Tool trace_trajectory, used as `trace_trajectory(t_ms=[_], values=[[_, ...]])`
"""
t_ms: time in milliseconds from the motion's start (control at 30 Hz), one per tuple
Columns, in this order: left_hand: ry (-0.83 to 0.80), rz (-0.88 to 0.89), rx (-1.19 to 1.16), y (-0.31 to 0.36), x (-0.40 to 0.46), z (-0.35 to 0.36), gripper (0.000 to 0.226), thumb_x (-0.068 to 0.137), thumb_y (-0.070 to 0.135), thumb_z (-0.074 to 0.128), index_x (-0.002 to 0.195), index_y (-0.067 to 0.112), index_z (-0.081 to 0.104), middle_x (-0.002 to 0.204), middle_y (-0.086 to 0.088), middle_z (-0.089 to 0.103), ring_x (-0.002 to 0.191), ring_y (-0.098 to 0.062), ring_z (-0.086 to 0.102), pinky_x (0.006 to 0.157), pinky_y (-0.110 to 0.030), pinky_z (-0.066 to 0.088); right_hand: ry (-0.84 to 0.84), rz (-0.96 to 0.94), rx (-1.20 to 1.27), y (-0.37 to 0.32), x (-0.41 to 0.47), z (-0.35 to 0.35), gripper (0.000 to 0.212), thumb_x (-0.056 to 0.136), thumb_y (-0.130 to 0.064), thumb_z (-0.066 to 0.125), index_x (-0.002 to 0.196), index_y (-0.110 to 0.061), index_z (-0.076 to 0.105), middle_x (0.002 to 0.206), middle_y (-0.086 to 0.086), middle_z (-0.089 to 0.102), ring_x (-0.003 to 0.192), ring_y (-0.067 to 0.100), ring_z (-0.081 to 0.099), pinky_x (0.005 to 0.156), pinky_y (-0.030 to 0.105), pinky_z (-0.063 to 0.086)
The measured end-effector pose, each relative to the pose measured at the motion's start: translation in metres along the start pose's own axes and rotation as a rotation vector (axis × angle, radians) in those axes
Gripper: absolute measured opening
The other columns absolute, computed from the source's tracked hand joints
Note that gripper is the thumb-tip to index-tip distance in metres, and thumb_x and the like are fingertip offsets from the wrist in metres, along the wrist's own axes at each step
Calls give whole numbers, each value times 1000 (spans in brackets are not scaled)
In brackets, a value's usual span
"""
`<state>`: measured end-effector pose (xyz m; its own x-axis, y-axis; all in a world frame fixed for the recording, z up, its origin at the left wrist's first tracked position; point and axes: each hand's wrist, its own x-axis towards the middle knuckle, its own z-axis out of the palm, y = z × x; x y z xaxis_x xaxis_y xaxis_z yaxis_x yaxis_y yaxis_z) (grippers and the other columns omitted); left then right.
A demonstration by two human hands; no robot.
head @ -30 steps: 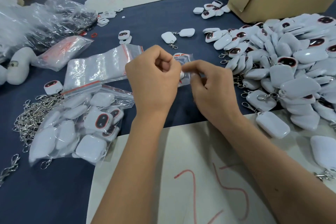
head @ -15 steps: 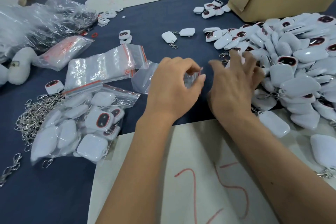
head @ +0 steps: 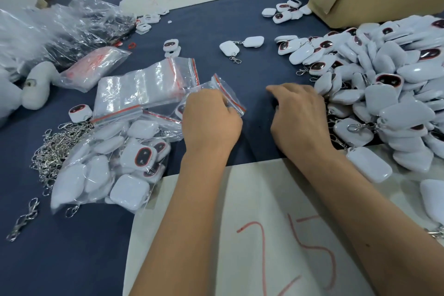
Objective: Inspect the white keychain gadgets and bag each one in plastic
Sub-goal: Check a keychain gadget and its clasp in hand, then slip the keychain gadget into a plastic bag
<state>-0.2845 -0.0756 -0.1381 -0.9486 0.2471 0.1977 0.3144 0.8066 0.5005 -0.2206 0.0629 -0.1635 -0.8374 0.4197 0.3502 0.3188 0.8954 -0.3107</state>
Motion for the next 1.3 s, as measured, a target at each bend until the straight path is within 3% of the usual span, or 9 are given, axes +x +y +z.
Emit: trace_trajectory(t_ms=[133,267,400,500,633,700,833,1067,1300], values=[[38,-11,-25,-3,2,0,18,87,11,58,88,13,76,90,-2,72,83,-23,65,73,-35,54,11,-14,124,-2,0,-1,47,89,3,62,133,-15,68,117,10,69,113,38,56,99,46,44],[136,74,-255,3,1,-1,15,86,12,64,87,20,77,86,11,70,80,-8,61,73,-23,47,55,21,142,-4,-4,-5,41,91,-25,79,130,-20,69,107,7,66,108,34,55,95,39,41],[24,101,-475,5,2,0,12,86,8,68,86,16,77,79,7,74,74,-8,70,78,-30,58,76,17,276,-7,-3,-8,20,100,-32,68,109,-14,73,97,3,69,92,26,64,84,42,50],[-112,49,-636,8,0,1,8,90,9,70,87,11,77,79,-2,75,74,-20,74,79,-41,63,181,37,582,-9,-2,-8,21,109,-25,53,108,-9,65,77,-9,61,72,7,57,72,28,45],[-308,-29,-839,12,-3,-2,12,96,16,73,96,4,76,86,-17,77,81,-31,77,79,-48,65,77,94,897,-12,-2,-6,18,110,-14,47,124,-10,58,83,-12,58,73,-6,58,70,12,44],[-310,-79,-897,10,-4,-4,14,96,15,73,97,2,75,88,-20,77,84,-32,77,79,-44,65,48,93,966,-14,-3,-6,18,107,-9,53,124,-13,58,88,-10,63,78,-1,62,73,14,48],[-291,-176,-949,2,1,-8,8,94,9,73,97,2,75,93,-21,76,73,-17,74,68,-28,62,20,81,1064,-15,-5,-6,32,97,0,65,126,-12,57,101,2,73,89,11,71,82,24,56],[-296,-152,-947,-8,3,-10,4,95,6,71,97,3,74,82,-13,74,73,-16,74,69,-29,63,-58,113,1156,-13,-6,-2,39,88,8,74,121,-8,63,102,-1,76,92,8,75,81,21,57],[-266,-181,-906,-6,4,-9,11,101,7,65,99,-1,72,91,-16,75,68,-12,73,62,-21,59,-94,168,1288,-10,-4,-1,37,87,8,74,119,-9,66,103,7,79,96,19,77,83,30,62]])
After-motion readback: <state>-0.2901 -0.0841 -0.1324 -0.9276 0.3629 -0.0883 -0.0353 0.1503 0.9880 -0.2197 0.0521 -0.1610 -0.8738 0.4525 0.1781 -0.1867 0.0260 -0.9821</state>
